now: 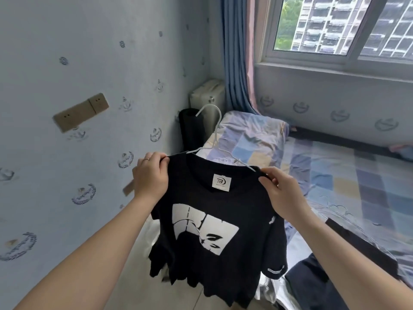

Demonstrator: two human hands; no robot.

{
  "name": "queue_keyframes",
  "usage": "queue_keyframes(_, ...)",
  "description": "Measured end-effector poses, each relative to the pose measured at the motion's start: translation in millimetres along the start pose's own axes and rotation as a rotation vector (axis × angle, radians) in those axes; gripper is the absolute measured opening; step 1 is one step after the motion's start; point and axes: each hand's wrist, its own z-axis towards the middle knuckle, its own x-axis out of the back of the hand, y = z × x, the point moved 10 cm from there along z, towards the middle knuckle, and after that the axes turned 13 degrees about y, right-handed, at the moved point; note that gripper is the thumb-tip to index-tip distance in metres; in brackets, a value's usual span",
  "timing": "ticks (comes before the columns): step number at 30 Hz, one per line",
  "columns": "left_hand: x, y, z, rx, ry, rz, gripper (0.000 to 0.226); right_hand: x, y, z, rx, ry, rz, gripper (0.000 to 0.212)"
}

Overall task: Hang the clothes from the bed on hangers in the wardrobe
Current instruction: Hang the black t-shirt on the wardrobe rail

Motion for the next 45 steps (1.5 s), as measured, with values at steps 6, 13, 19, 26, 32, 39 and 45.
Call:
queue_keyframes(6, -92, -2, 52, 0.005, -0.076, 0.008, 0.016, -27, 42, 81, -0.052, -0.035, -0.036, 0.015)
queue_keyframes(13, -187, -35, 81, 0.057, -0.204, 0.021, 0.017, -79, 92, 142, -0.148, -0.074, -0.133, 0.013)
queue_keyframes(19, -296, -81, 89, 0.105, -0.390, 0.004, 0.019, -141, 158, 183, -0.292, -0.078, -0.286, 0.019)
queue_keyframes(26, -413, -145, 78, 0.209, -0.585, 0.038, 0.020, -218, 249, 210, -0.433, -0.054, -0.454, 0.018)
queue_keyframes(32, -500, -168, 70, 0.275, -0.656, 0.062, 0.023, -262, 316, 242, -0.508, -0.074, -0.587, 0.023)
queue_keyframes(39, -548, -184, 34, 0.362, -0.874, 0.117, 0.053, -297, 328, 233, -0.608, -0.142, -0.526, 0.048)
queue_keyframes(45, -503, -134, -15, 0.246, -1.092, -0.055, 0.056, -280, 294, 166, -0.722, -0.183, -0.446, 0.053)
